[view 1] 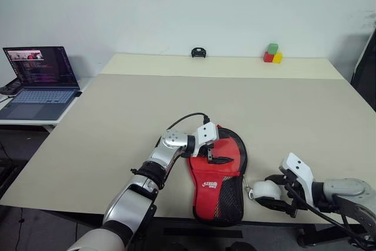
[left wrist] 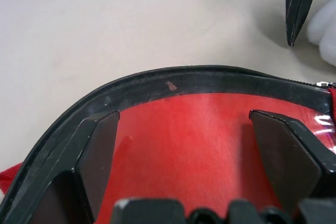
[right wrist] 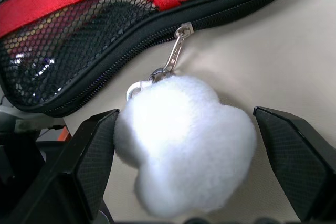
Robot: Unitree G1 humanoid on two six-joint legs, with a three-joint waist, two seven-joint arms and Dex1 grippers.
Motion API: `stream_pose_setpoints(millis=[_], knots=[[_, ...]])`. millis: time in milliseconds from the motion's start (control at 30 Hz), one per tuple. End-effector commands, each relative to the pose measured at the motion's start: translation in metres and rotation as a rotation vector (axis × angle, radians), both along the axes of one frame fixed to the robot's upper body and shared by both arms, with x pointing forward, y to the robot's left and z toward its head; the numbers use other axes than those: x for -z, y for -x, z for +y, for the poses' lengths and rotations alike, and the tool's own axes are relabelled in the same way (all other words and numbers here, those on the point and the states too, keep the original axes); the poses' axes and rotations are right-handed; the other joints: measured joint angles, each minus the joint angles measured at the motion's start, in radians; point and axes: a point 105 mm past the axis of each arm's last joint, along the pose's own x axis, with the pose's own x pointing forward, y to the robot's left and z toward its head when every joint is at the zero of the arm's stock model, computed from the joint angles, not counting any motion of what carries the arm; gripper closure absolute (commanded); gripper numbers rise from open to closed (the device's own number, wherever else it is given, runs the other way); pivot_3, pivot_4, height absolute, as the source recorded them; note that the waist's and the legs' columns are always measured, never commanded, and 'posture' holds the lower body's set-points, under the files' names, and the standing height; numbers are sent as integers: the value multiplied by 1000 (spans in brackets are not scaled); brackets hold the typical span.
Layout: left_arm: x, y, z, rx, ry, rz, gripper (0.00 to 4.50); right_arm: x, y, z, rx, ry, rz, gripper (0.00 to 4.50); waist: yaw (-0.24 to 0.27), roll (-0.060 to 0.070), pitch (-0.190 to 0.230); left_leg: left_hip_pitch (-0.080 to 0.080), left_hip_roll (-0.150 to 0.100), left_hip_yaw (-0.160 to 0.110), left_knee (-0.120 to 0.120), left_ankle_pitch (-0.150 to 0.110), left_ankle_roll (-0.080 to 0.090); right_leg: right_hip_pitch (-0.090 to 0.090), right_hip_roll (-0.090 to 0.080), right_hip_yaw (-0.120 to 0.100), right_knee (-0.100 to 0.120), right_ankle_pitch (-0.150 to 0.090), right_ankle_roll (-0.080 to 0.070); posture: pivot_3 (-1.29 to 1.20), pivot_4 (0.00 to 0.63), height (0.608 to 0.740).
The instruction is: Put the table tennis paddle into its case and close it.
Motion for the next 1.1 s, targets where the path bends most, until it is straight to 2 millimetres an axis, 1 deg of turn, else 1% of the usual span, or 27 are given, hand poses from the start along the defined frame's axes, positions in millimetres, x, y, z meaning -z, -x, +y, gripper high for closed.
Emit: stream_pose_setpoints(millis=[33, 100, 200, 333, 367, 433, 500, 600, 700, 833, 900, 967, 1100], knots=[[5, 2, -4, 17, -27, -4, 179, -3, 0, -1, -26, 38, -43, 416, 3, 0, 0, 0, 0, 0, 0, 0, 0, 0, 0, 0, 0, 0, 0, 0, 150, 740], [6, 3, -5, 18, -28, -2, 179, -1, 1, -2, -41, 69, -58, 950, 6, 0, 0, 0, 0, 0, 0, 0, 0, 0, 0, 0, 0, 0, 0, 0, 150, 740], [8, 3, -6, 19, -32, 0, 179, 0, 2, -4, -60, 101, -76, 2082, 11, 0, 0, 0, 0, 0, 0, 0, 0, 0, 0, 0, 0, 0, 0, 0, 150, 740], [17, 6, -6, 22, -65, 7, 179, -10, 3, -5, -75, 111, -103, 3334, 13, 0, 0, 0, 0, 0, 0, 0, 0, 0, 0, 0, 0, 0, 0, 0, 150, 740], [19, 7, -7, 25, -72, 10, 179, -15, 4, -5, -79, 112, -111, 3568, 13, 0, 0, 1, 0, 0, 0, 0, 0, 1, 0, 0, 0, 0, 0, 0, 150, 740], [24, 9, -7, 34, -86, 24, 179, -28, 5, -6, -90, 111, -129, 3887, 14, 0, 0, 1, 0, 0, 0, 0, 0, 1, 0, 0, 0, 0, 0, 0, 150, 740], [28, 11, -7, 41, -101, 40, 179, -40, 6, -6, -98, 104, -144, 4020, 14, 0, -1, 2, 0, 0, 0, 0, 0, 2, 0, -1, 0, 0, 0, 0, 150, 740], [37, 13, -7, 52, -137, 57, 179, -61, 11, -6, -115, 94, -158, 4039, 15, 0, -1, 3, 0, -1, 0, 0, 0, 4, 0, -1, -1, 0, 0, 0, 150, 740], [42, 16, -9, 60, -152, 66, 179, -72, 20, -4, -133, 86, -144, 4039, 18, -1, -1, 4, 0, -2, 0, 0, 0, 6, 0, -2, -2, 0, 0, 0, 150, 740], [46, 19, -13, 71, -153, 97, 179, -72, 25, -2, -128, 72, -115, 4041, 24, -3, -2, 7, -1, -3, 0, 0, 0, 11, -1, -3, -4, 0, 0, 0, 150, 740], [47, 22, -15, 80, -129, 153, 179, -69, 27, -1, -119, 64, -99, 4041, 25, -4, -2, 8, -1, -3, 0, 0, 0, 13, -2, -4, -4, 0, 1, 0, 150, 740], [52, 25, -13, 79, -123, 204, 179, -62, 31, -1, -110, 57, -63, 4041, 26, -4, -2, 8, -2, -4, -1, 0, 0, 13, -2, -4, -5, -1, 1, 0, 150, 740], [66, 29, -5, 76, -174, 225, 179, -54, 43, 0, -126, 58, -4, 4042, 29, -4, -3, 8, -3, -4, -1, -1, 1, 13, -3, -4, -6, -1, 2, 0, 150, 740]])
